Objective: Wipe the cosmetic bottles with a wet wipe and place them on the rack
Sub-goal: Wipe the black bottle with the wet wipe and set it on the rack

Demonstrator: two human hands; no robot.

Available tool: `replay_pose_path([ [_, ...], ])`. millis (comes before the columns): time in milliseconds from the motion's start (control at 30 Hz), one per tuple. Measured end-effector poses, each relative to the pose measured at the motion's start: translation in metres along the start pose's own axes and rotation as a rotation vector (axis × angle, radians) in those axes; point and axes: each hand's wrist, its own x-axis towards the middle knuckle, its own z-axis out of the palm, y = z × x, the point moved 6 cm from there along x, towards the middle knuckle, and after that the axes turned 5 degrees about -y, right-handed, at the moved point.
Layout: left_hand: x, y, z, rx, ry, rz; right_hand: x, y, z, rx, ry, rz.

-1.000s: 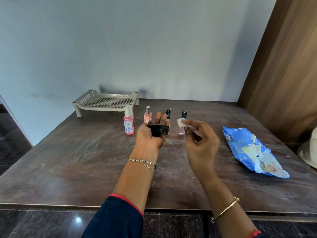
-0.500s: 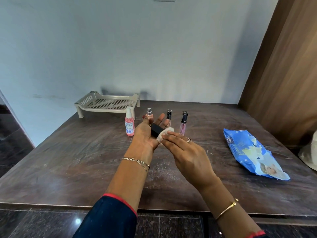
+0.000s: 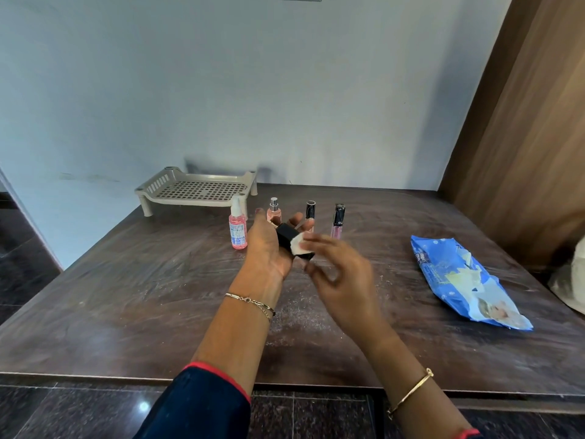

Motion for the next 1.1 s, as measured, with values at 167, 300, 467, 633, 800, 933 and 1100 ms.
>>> replay_pose_path([
  [167,0.001,-0.002,0.0,0.013,-0.057,-0.072,-0.008,-0.005,0.009,-0.329,0.001,-0.304],
  [300,-0.009,-0.002,0.012,0.158,-0.207,-0.069,-0.011,-0.006,0.001,-0.296,0.142,-0.275],
  [467,-0.035,-0.019,0.007,0.336,-0.457,0.009,-0.016,0.011,-0.009,0.287,0.423,0.242],
  [633,-0.049,-0.028,0.002,0.306,-0.5,0.127,-0.02,0.011,-0.001,0.673,0.445,0.427],
  [800,-0.048,-0.029,0.002,0.245,-0.488,0.186,-0.024,0.006,0.001,0.776,0.393,0.488],
  [933,-0.047,-0.033,0.0,0.11,-0.441,0.136,-0.028,0.006,-0.003,0.671,0.437,0.467],
  [1100,-0.043,-0.035,-0.005,0.013,-0.363,0.065,-0.029,0.006,-0.009,0.595,0.43,0.434],
])
